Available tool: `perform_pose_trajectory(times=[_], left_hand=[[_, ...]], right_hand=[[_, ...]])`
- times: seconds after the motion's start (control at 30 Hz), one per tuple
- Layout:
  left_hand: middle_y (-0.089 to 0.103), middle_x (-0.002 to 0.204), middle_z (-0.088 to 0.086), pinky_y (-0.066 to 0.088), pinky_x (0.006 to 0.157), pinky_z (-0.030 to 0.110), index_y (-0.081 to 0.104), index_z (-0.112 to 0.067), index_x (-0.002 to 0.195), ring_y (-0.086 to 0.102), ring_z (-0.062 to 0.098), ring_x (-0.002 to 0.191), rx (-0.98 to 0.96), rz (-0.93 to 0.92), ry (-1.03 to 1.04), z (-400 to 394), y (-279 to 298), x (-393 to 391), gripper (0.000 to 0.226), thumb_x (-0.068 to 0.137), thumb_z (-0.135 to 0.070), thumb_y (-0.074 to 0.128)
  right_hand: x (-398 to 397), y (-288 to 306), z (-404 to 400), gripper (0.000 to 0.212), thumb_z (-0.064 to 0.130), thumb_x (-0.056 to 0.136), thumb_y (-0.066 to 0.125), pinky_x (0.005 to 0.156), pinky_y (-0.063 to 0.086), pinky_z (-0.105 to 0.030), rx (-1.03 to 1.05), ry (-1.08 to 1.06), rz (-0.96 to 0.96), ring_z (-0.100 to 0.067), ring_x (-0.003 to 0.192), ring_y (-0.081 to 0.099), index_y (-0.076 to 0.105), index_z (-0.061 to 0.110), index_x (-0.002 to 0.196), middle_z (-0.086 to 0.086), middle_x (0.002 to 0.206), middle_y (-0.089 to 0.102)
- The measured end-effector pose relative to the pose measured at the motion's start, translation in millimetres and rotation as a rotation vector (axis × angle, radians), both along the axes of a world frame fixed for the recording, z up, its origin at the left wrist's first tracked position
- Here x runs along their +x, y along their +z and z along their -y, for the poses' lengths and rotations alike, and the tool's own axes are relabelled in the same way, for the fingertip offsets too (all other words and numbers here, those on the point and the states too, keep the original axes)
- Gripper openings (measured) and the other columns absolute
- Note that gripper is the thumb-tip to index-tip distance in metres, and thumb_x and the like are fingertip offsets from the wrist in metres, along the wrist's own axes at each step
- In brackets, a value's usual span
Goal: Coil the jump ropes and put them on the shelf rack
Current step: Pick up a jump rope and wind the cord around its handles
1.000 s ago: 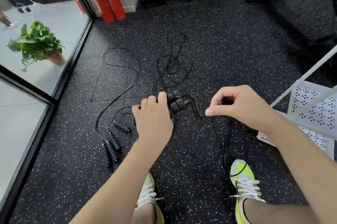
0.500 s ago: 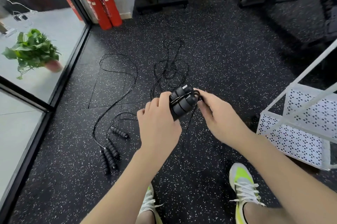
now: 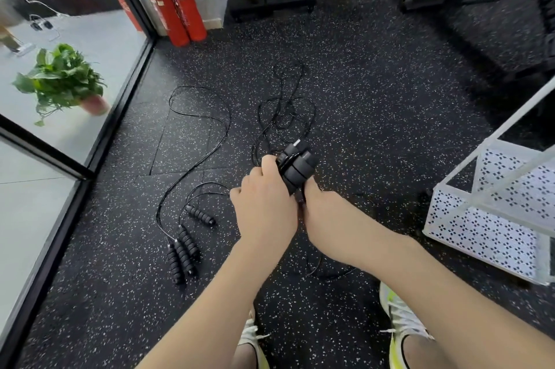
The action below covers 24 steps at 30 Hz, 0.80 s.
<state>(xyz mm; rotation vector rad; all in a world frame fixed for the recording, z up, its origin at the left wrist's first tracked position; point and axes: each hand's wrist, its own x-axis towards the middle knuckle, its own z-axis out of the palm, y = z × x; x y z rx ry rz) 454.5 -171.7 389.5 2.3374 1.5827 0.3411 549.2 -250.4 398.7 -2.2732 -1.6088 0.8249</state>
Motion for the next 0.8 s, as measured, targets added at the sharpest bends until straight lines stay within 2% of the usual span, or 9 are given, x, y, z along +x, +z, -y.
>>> perform_pose_trajectory(times=[0.07,0.1,0.17,0.27,0.37,0.47,0.63,0.73,0.8], left_hand=[[0.059,0.116,-0.001,0.036,0.092,0.042,0.039,-0.025,0.126,0.056,0.027,0.113,0.079,-0.134,-0.042,-5.0,-4.4,-3.2,0.041,0.092,-0.024,0.063],[0.059,0.116,-0.001,0.036,0.090,0.041,0.039,-0.025,0.127,0.057,0.027,0.112,0.110,-0.192,-0.070,-7.3,-7.7,-4.9,0.043,0.091,-0.024,0.063],[0.060,0.114,-0.002,0.035,0.087,0.041,0.042,-0.028,0.126,0.058,0.026,0.109,0.173,-0.274,-0.137,-9.9,-15.4,-7.4,0.046,0.088,-0.028,0.067],[0.061,0.112,-0.002,0.035,0.090,0.042,0.044,-0.033,0.131,0.057,0.026,0.107,0.223,-0.341,-0.229,-9.4,-25.4,-9.2,0.050,0.088,-0.034,0.067],[0.061,0.115,-0.002,0.033,0.095,0.043,0.038,-0.038,0.144,0.056,0.025,0.111,0.219,-0.352,-0.289,-9.1,-31.6,-9.2,0.054,0.095,-0.037,0.060],[0.060,0.117,-0.002,0.031,0.096,0.043,0.032,-0.040,0.150,0.055,0.025,0.113,0.228,-0.362,-0.302,-6.0,-34.4,-8.2,0.061,0.096,-0.041,0.059],[0.056,0.120,0.000,0.030,0.097,0.044,0.030,-0.036,0.147,0.051,0.026,0.116,0.196,-0.435,-0.354,1.9,-32.8,-6.1,0.054,0.098,-0.033,0.054],[0.059,0.119,-0.002,0.033,0.094,0.043,0.036,-0.036,0.142,0.054,0.025,0.114,0.157,-0.381,-0.305,1.1,-32.3,-5.9,0.054,0.094,-0.033,0.061],[0.060,0.119,-0.002,0.034,0.093,0.043,0.038,-0.037,0.140,0.055,0.026,0.113,0.107,-0.290,-0.204,-6.3,-29.3,-8.8,0.056,0.091,-0.030,0.063]], right_hand=[[2.6,7.6,1.1,0.009,0.019,0.105,0.040,0.048,0.027,-0.026,-0.041,0.027,0.074,-0.008,0.058,0.041,0.041,0.015,0.114,-0.002,0.084,0.055],[2.7,10.8,2.6,0.008,0.024,0.107,0.038,0.050,0.028,-0.027,-0.042,0.048,0.119,-0.008,0.058,0.038,0.040,0.018,0.102,-0.001,0.084,0.052],[3.9,14.8,7.1,0.021,0.034,0.107,0.039,0.054,0.030,-0.030,0.004,0.085,0.175,-0.011,0.058,0.037,0.041,0.020,0.092,0.002,0.077,0.045],[16.8,19.4,8.7,0.022,0.038,0.101,0.052,0.057,0.035,-0.029,0.155,0.045,0.107,-0.011,0.061,0.049,0.051,0.023,0.084,0.006,0.075,0.054],[39.3,21.0,4.8,0.016,0.038,0.096,0.063,0.059,0.033,-0.018,0.217,0.076,0.039,0.001,0.066,0.051,0.065,0.029,0.083,0.017,0.073,0.054],[48.9,21.6,3.6,0.014,0.039,0.092,0.069,0.061,0.035,-0.015,0.257,0.073,-0.120,0.003,0.071,0.054,0.074,0.029,0.085,0.015,0.075,0.062],[47.2,21.9,4.4,0.002,0.032,0.089,0.075,0.055,0.044,-0.012,0.218,0.004,-0.350,0.000,0.057,0.063,0.074,0.030,0.088,0.011,0.079,0.075],[53.7,30.6,7.3,0.002,0.029,0.091,0.069,0.059,0.051,-0.022,0.141,0.007,-0.368,-0.007,0.061,0.069,0.069,0.028,0.090,0.011,0.078,0.075],[60.5,32.3,10.3,0.011,0.023,0.089,0.068,0.064,0.050,-0.032,0.011,0.014,-0.395,-0.008,0.062,0.066,0.060,0.025,0.097,0.007,0.077,0.076]])
